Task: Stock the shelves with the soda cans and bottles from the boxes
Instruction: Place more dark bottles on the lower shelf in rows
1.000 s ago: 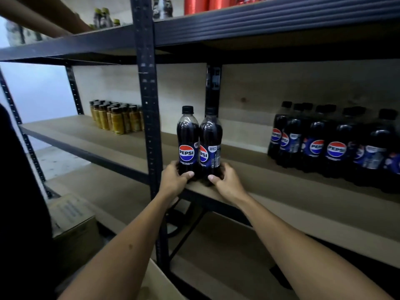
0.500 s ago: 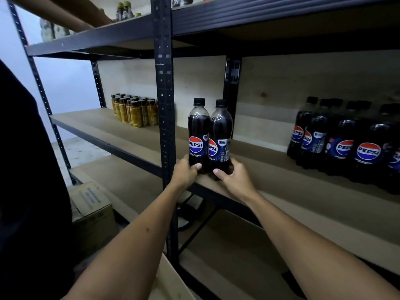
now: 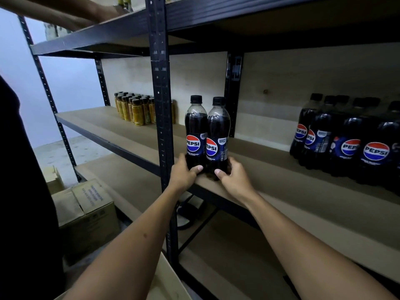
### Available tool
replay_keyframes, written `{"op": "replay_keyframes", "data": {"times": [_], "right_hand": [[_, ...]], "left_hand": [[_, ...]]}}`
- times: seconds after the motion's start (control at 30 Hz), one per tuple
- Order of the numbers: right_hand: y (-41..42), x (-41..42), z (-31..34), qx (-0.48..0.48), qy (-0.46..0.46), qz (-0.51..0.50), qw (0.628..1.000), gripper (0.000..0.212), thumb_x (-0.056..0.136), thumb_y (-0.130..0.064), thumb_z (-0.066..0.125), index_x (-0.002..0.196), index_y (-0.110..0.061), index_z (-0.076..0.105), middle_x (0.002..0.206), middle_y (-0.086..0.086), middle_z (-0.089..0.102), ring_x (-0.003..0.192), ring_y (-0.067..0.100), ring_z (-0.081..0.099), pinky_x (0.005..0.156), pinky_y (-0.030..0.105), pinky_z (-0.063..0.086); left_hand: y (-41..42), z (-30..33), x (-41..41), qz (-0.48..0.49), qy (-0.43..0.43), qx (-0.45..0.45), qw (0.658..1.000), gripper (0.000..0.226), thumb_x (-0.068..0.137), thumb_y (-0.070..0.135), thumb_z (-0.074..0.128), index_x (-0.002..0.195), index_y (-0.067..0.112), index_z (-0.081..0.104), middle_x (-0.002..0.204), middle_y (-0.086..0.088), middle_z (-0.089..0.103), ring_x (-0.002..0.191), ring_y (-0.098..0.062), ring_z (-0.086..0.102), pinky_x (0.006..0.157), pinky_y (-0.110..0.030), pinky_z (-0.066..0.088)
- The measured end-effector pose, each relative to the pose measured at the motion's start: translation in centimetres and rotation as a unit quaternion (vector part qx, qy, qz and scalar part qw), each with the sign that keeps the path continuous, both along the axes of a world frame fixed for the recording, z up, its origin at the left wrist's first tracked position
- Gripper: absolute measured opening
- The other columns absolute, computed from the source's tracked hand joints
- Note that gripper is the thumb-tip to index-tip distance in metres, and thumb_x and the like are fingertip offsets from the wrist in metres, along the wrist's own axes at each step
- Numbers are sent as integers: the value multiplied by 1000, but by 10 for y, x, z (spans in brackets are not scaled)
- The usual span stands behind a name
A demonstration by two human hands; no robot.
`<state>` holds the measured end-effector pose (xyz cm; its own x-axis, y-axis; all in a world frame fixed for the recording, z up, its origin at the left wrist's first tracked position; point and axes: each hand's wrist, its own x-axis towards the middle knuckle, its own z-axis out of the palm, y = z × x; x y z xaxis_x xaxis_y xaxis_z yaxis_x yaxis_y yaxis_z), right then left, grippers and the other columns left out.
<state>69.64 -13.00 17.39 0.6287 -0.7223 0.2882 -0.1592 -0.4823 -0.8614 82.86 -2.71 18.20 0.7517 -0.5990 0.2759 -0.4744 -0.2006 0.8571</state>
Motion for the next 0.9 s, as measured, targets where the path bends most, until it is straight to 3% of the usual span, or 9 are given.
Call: {"op": "replay_keyframes", "data": {"times": [0.13,0.4,0.57,0.7,0.83,0.9], "right_hand": [[-1,1,-2,8,-8,6,1000,59,66,-57,69,120,-37,56,113,-13,69,105,10,65,94,43,53],[-1,-1,-1,-12,-10,18,1000,52,80,-38,70,129,-34,55,117,-10,68,109,12,62,97,44,52],[2,-1,-1,-13,-4,10,1000,61,73,-50,65,131,-37,52,117,-12,68,109,13,63,96,43,53],[7,-5,3,-12,5,-21,1000,52,84,-34,72,133,-26,56,120,-4,68,112,18,62,97,40,51],[8,-18,3,19,21,-80,996,64,85,-37,73,139,-10,50,134,7,59,121,23,56,101,39,48],[9,-28,3,21,30,-94,995,57,87,-35,71,135,-8,54,134,8,58,122,23,55,102,38,46]], "left_hand": [[0,0,-2,1,10,-7,1000,51,88,20,69,132,11,45,132,-7,57,122,-23,52,88,-25,37],[0,-1,0,-10,3,-6,1000,51,90,21,68,133,12,43,132,-8,57,122,-24,52,89,-26,38],[0,-1,-4,-18,-18,0,1000,52,92,21,65,137,10,41,135,-9,55,126,-26,50,92,-25,36],[3,2,-9,-18,-18,10,1000,57,91,19,66,141,11,38,138,-9,54,129,-26,48,94,-25,35],[12,8,-22,-7,6,7,1000,62,90,10,66,143,11,34,137,-9,53,129,-26,48,95,-24,35],[19,9,-33,30,-1,-3,1000,59,90,6,63,142,10,36,135,-10,53,128,-27,49,99,-27,38]]}}
